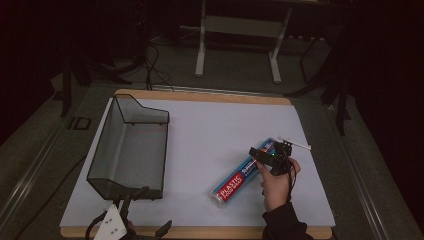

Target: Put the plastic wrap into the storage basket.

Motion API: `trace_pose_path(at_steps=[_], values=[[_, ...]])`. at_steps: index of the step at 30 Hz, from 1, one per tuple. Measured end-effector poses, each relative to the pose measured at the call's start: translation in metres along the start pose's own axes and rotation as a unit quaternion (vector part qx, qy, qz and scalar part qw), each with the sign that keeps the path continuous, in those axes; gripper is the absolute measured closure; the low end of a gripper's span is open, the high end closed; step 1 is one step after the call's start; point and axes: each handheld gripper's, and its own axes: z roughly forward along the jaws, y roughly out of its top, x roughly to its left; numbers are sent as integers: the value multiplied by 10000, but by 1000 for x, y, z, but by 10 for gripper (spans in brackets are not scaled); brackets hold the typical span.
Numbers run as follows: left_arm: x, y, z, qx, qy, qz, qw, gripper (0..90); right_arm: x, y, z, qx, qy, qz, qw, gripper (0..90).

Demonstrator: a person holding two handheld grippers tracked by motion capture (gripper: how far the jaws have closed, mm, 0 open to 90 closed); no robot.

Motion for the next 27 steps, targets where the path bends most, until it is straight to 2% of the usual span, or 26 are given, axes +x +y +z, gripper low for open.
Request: trace_pose_path(at_steps=[2,4,6,7,8,11,12,13,14,17,19,21,22,27], values=[[0,0,0,5,-4,3,10000,26,-1,-1,4,26,-53,37,10000,86],[0,0,0,0,-18,10,10000,26,-7,-3,13,120,-224,202,9995,86],[0,0,0,6,-16,18,10000,26,-12,-4,19,173,-251,366,9989,86],[0,0,0,6,-16,18,10000,26,-12,-4,19,173,-251,366,9989,86],[0,0,0,12,-39,13,10000,26,-16,-6,24,294,-183,582,9977,86],[0,0,1,24,-48,17,10000,26,-19,-9,30,455,-21,885,9950,86],[0,0,1,24,-48,17,10000,26,-19,-9,30,455,-21,885,9950,86],[-1,0,1,34,-43,32,10000,26,-19,-10,32,542,55,992,9936,86],[-1,0,1,34,-49,30,10000,26,-19,-12,37,700,183,1198,9902,86],[-1,0,1,31,-40,31,10000,27,-18,-15,41,850,323,1451,9852,86],[-1,0,1,37,-46,34,10000,26,-17,-16,42,879,370,1498,9841,86],[-1,0,1,29,-40,39,10000,26,-14,-17,44,933,317,1533,9833,88],[-1,0,1,26,-45,36,10000,26,-15,-18,45,974,328,1631,9812,99],[-1,-1,1,52,-39,36,10000,26,-12,-23,48,959,226,1621,9819,130]])
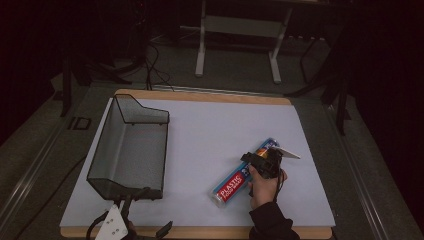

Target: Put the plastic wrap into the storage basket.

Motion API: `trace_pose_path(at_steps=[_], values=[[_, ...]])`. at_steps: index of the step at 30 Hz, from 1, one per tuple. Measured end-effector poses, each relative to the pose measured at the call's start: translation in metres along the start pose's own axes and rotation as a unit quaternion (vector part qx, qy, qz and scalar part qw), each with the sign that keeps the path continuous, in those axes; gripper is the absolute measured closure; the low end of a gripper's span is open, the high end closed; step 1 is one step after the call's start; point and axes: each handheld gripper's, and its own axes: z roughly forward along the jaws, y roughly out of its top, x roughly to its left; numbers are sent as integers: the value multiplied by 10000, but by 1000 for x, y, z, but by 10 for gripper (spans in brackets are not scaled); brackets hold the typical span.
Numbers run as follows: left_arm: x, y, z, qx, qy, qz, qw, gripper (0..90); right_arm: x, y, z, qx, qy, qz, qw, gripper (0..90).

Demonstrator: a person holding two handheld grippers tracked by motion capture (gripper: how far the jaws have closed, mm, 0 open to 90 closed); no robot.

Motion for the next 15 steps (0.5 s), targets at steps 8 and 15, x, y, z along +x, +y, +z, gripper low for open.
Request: trace_pose_path(at_steps=[8,15], values=[[0,0,1,44,14,26,10000,27,8,-10,3,-267,-368,-420,9981,166],[0,-1,2,76,34,44,10000,27,11,-7,4,-195,-464,-162,9986,227]])
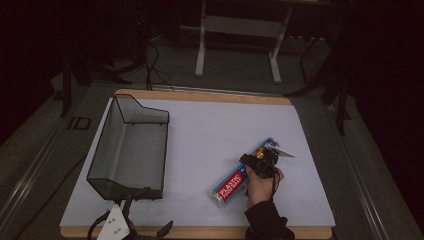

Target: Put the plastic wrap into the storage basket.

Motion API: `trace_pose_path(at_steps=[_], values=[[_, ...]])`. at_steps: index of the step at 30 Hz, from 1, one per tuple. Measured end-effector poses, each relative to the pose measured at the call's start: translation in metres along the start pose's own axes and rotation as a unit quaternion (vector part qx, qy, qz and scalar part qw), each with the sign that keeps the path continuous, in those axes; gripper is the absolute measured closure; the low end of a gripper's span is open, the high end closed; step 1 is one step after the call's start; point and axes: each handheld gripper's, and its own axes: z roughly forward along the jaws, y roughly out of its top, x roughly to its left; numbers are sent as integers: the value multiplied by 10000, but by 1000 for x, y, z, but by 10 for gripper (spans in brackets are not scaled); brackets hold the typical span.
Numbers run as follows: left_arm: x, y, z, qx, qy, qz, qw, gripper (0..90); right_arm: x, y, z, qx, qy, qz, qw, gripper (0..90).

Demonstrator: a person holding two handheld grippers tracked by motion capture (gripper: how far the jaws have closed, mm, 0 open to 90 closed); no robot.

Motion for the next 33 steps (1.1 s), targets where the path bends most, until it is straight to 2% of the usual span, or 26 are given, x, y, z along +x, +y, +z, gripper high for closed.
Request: trace_pose_path(at_steps=[2,4,6,7,9,11,13,16,19,20,23,26,31,33], values=[[0,0,0,20,17,22,10000,27,-4,3,-1,86,143,216,9996,248],[0,0,0,32,32,34,10000,27,-11,5,-3,135,366,523,9979,264],[-1,0,0,35,31,35,10000,27,-16,6,-4,183,515,708,9960,279],[-1,0,0,35,29,34,10000,27,-17,7,-4,223,554,684,9959,281],[-1,0,1,40,31,37,10000,27,-20,8,-4,262,702,797,9940,291],[-1,0,0,37,39,37,10000,27,-23,9,-3,306,893,804,9923,300],[0,0,0,41,46,44,10000,27,-23,8,-3,310,976,779,9917,301],[0,-1,1,32,46,33,10000,27,-20,7,-4,258,1088,599,9919,302],[0,-1,1,45,34,46,10000,27,-11,4,-9,160,1225,239,9921,305],[0,-1,1,43,27,46,10000,27,-5,3,-12,102,1226,47,9924,306],[0,-1,1,47,18,57,10000,27,7,1,-19,14,1276,-261,9915,311],[0,-1,1,37,23,44,10000,27,19,-1,-26,-42,1346,-594,9891,315],[0,0,0,21,22,51,10000,27,32,-5,-36,-38,1555,-857,9841,318],[0,0,0,25,19,54,10000,27,38,-7,-40,-53,1671,-990,9809,319]])
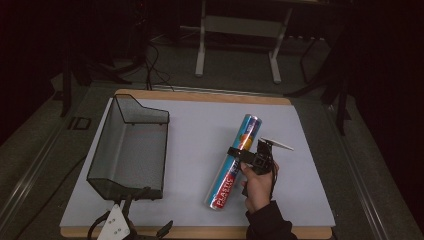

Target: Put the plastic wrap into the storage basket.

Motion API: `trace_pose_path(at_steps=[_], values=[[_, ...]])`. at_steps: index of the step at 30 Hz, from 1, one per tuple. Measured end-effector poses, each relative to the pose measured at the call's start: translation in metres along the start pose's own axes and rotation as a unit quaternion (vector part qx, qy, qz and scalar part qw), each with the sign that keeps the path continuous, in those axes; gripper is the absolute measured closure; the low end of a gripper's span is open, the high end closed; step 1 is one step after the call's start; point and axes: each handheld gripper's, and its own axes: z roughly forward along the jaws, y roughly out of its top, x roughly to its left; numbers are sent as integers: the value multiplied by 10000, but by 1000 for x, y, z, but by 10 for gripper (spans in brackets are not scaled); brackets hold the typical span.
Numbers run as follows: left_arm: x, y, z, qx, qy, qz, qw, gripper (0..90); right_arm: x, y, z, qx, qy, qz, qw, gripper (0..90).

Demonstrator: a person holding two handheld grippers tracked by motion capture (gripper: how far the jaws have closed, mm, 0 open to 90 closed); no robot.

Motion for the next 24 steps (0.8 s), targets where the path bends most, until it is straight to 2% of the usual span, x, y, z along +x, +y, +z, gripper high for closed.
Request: trace_pose_path(at_steps=[3,5,6,7,12,14,15,20,21,24], values=[[0,0,0,-7,1,-6,10000,27,15,2,-2,-88,59,-286,9995,320],[0,0,0,-4,7,5,10000,27,19,2,-3,-115,78,-338,9993,320],[0,0,0,1,15,2,10000,27,30,6,-5,-175,296,-452,9984,320],[0,0,0,-2,21,-2,10000,27,34,8,-5,-182,363,-511,9979,321],[0,0,0,0,19,-4,10000,27,58,15,-7,-391,346,-1040,9932,321],[0,0,0,-2,13,-9,10000,27,62,16,-7,-409,364,-1072,9927,321],[0,0,-1,-4,11,-2,10000,27,70,20,-6,-389,445,-1157,9915,321],[0,0,-1,-12,12,-8,10000,27,89,29,1,-336,466,-1398,9885,321],[0,0,-1,-12,12,-8,10000,27,89,29,1,-336,466,-1398,9885,321],[1,-1,-1,7,-12,-23,10000,27,104,34,5,-331,432,-1512,9870,321]])
